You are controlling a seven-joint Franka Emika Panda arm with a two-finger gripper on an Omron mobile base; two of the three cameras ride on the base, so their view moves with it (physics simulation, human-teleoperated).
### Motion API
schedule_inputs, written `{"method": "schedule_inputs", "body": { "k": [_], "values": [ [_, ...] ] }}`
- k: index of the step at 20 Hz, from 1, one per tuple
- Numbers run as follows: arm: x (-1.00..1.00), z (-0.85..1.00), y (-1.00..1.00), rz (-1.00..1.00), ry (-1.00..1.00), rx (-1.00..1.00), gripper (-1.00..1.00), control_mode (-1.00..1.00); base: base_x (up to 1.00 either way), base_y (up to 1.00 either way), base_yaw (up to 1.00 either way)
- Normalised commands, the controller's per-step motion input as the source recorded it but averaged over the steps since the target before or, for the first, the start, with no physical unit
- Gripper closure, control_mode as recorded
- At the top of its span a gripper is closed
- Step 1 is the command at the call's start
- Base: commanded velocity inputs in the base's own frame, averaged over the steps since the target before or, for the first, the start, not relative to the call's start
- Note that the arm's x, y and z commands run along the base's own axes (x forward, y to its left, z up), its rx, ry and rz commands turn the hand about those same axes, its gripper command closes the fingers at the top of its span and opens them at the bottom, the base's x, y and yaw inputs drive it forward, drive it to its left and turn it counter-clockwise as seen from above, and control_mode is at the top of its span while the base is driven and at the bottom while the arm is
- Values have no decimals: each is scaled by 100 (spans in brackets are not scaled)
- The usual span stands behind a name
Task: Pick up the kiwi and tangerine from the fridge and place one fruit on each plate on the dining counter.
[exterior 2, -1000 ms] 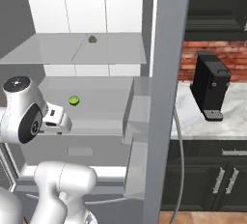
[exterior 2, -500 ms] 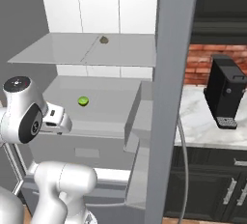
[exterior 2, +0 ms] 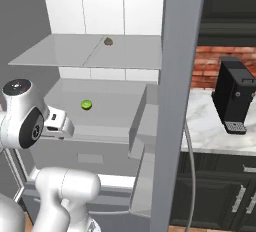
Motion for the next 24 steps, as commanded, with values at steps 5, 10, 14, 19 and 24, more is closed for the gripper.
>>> {"method": "schedule_inputs", "body": {
  "k": [5, 10, 14, 19, 24],
  "values": [
    [1, 12, 3, 15, -20, -1, -100, -100, 0, 3, 1],
    [77, 12, -4, 23, -12, 0, -100, -100, 0, 0, 0],
    [100, -8, -1, 1, 3, -4, -100, -100, 0, 0, 0],
    [100, -60, 4, -10, 10, -4, -100, -100, 0, 0, 0],
    [66, -85, 2, -1, 0, 1, -100, -100, 0, 0, 0]
  ]
}}
